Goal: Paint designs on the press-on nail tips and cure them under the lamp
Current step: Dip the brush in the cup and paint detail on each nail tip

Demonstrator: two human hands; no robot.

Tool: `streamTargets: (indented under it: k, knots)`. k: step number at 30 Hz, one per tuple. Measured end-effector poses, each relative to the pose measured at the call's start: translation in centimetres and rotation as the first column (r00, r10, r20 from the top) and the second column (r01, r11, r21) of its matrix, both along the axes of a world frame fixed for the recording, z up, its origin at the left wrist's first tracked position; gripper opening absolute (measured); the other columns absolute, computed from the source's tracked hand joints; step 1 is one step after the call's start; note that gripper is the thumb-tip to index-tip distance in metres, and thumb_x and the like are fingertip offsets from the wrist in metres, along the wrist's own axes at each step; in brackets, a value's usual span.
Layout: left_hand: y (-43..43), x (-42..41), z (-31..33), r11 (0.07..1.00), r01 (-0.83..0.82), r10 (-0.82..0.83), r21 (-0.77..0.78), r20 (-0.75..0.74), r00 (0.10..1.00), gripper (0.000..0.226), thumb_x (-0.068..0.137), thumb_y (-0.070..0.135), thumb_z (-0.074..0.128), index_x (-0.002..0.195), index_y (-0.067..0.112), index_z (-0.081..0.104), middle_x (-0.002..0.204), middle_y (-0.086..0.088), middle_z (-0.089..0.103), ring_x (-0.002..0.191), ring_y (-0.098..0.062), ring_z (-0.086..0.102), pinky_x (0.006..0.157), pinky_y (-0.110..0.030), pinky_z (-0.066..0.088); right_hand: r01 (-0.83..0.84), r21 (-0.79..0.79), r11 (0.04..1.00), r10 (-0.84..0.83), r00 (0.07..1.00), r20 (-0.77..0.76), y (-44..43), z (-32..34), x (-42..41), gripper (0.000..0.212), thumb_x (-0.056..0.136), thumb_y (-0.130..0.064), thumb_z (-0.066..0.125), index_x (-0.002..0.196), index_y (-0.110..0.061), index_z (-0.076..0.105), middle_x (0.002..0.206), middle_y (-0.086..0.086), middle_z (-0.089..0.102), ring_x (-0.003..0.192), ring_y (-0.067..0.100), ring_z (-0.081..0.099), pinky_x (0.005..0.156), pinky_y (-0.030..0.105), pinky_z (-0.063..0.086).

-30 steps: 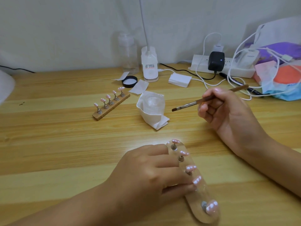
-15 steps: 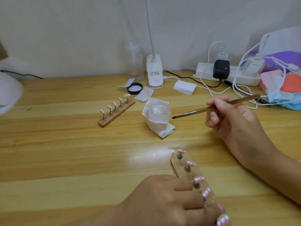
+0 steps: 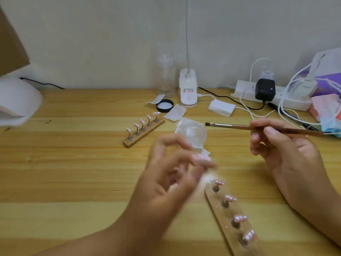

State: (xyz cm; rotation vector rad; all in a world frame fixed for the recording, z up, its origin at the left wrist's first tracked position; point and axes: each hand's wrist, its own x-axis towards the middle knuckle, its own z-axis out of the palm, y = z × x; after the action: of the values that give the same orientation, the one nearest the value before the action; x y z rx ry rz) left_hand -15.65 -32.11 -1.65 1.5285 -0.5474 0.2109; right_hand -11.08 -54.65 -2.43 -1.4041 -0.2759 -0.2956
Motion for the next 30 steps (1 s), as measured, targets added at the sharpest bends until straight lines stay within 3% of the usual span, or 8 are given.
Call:
streamTargets:
  k: [3,6,10,13,17,24,30]
  knots:
    - [1.3,2.5,-0.4,0.961,-0.201,0.115,-0.188,-0.388,0.914,0.008,0.078,0.035,0.070,0.083,0.041,0.073,0.113,0.010,0.060,0.070,0.001,0.057,0.064,-0.021,0.045,-0.004,-0.045,0.999,0.006,0.999,0.042,0.2,0.0,-0.3,0.028,0.096,-0.018,0.047,0.100,-0.022,0.074,0.078,0.001,0.062,0.076,0.014,0.055,0.069,0.020,0.049]
    - [0.7,3.5,-1.0,0.935,-0.207,0.008,-0.287,-0.568,0.823,0.009,0.087,0.027,0.063,0.093,0.031,0.069,0.094,0.018,0.068,0.075,-0.006,0.068,0.057,-0.022,0.052,0.000,-0.111,0.994,0.012,0.995,0.103,0.5,0.2,-0.4,0.020,0.096,-0.024,0.052,0.103,-0.023,0.071,0.081,0.003,0.061,0.080,0.016,0.055,0.070,0.023,0.048]
    - [0.3,3.8,-0.5,0.925,-0.028,-0.225,-0.380,-0.605,0.763,0.009,0.101,0.025,0.046,0.101,0.023,0.055,0.129,0.004,0.053,0.100,-0.032,0.071,0.074,-0.039,0.060,0.000,-0.138,0.990,0.019,0.991,0.134,0.4,0.1,-0.4,0.024,0.094,-0.023,0.047,0.101,-0.025,0.070,0.084,0.003,0.061,0.082,0.019,0.055,0.071,0.026,0.047]
    - [0.3,4.1,0.0,0.907,0.085,-0.336,-0.412,-0.587,0.737,0.006,0.099,0.028,0.045,0.099,0.025,0.051,0.141,-0.005,0.044,0.106,-0.038,0.067,0.083,-0.047,0.058,-0.040,-0.097,0.994,0.052,0.991,0.121,0.3,0.0,-0.4,0.027,0.091,-0.023,0.045,0.104,-0.021,0.069,0.083,0.003,0.061,0.082,0.019,0.055,0.071,0.024,0.047]
    - [0.3,4.7,0.3,0.895,0.154,-0.394,-0.418,-0.580,0.713,0.011,0.092,0.034,0.049,0.098,0.024,0.047,0.144,-0.011,0.041,0.110,-0.040,0.065,0.090,-0.050,0.055,-0.044,-0.106,0.993,0.056,0.993,0.107,0.4,-0.1,-0.3,0.029,0.091,-0.022,0.044,0.106,-0.019,0.068,0.083,0.003,0.061,0.082,0.019,0.055,0.073,0.024,0.047]
    - [0.4,4.8,-0.6,0.891,0.232,-0.430,-0.391,-0.557,0.710,0.009,0.093,0.032,0.047,0.092,0.026,0.054,0.147,-0.005,0.042,0.118,-0.035,0.062,0.102,-0.046,0.049,-0.046,-0.228,0.973,0.075,0.990,0.120,0.8,-0.1,-1.0,0.025,0.097,-0.016,0.045,0.106,-0.020,0.068,0.081,0.005,0.062,0.081,0.023,0.056,0.078,0.031,0.047]
    - [-0.2,4.4,-0.6,0.924,0.262,-0.374,-0.279,-0.506,0.777,0.013,0.091,0.036,0.053,0.082,0.034,0.061,0.139,0.008,0.048,0.115,-0.027,0.065,0.100,-0.035,0.050,-0.078,-0.409,0.909,0.135,0.985,0.111,1.4,0.0,-1.4,0.028,0.097,-0.024,0.043,0.114,-0.013,0.062,0.088,-0.002,0.065,0.089,0.012,0.061,0.083,0.015,0.044]
